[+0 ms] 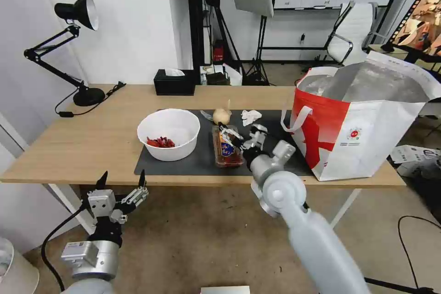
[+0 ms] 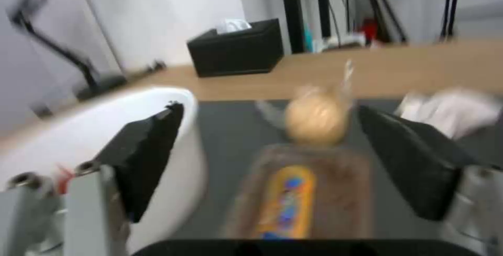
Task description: Pick up the trash from the table and place it into the takeout bag.
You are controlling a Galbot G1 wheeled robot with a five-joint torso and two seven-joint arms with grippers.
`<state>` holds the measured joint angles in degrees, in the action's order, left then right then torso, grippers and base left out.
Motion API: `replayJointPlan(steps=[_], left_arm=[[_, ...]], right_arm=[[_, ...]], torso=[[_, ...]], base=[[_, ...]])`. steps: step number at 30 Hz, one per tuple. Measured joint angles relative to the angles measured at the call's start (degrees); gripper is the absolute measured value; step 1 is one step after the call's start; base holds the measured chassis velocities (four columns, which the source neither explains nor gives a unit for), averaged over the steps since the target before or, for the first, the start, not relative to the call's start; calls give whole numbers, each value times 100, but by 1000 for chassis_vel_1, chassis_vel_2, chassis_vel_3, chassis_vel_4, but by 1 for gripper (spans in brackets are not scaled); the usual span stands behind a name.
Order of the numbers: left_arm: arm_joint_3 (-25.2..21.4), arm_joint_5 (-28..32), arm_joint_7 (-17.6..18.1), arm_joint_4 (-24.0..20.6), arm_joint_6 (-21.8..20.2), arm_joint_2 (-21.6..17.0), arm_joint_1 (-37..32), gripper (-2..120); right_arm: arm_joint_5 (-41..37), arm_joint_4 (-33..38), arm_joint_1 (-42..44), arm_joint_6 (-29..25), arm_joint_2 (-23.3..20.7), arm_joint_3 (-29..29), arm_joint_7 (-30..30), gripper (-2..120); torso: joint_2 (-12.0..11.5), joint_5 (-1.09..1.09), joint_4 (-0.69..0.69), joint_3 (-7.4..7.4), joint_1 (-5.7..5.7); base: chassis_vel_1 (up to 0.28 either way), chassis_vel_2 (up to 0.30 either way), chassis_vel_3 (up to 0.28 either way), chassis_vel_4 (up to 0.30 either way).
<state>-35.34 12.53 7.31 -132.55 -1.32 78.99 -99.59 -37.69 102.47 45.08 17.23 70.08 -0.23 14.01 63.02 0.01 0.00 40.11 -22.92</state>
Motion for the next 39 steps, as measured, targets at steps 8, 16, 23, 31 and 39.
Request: replayJointPlan(steps=[8, 16, 23, 31, 39], left_arm=[[61, 287, -33, 28, -79, -23, 34, 100], [281, 1559, -28, -150, -688, -268, -5, 100], [314, 3356, -48, -280, -1062, -809, 240, 100], [620, 5851, 15, -112, -1457, -1508, 1025, 100], [929, 7515, 223, 390, -1600, -2118, 2038, 100]], right_arm=[[1086, -1080, -808, -31, -473, -292, -1595, 54], [1000, -1326, -963, 171, -556, -312, -1978, 28], [928, -1897, -1548, 216, -475, -823, -2516, 1], [906, -1962, -1566, 209, -527, -855, -2504, 0], [883, -1945, -1511, 231, -551, -847, -2440, 0]], torso=[[0, 0, 0, 0, 0], [0, 0, 0, 0, 0], [0, 0, 5, 0, 0], [0, -1, -1, 0, 0], [0, -1, 0, 0, 0]], base=[[0, 0, 0, 0], [0, 0, 0, 0], [0, 0, 0, 0], [0, 0, 0, 0], [0, 0, 0, 0]])
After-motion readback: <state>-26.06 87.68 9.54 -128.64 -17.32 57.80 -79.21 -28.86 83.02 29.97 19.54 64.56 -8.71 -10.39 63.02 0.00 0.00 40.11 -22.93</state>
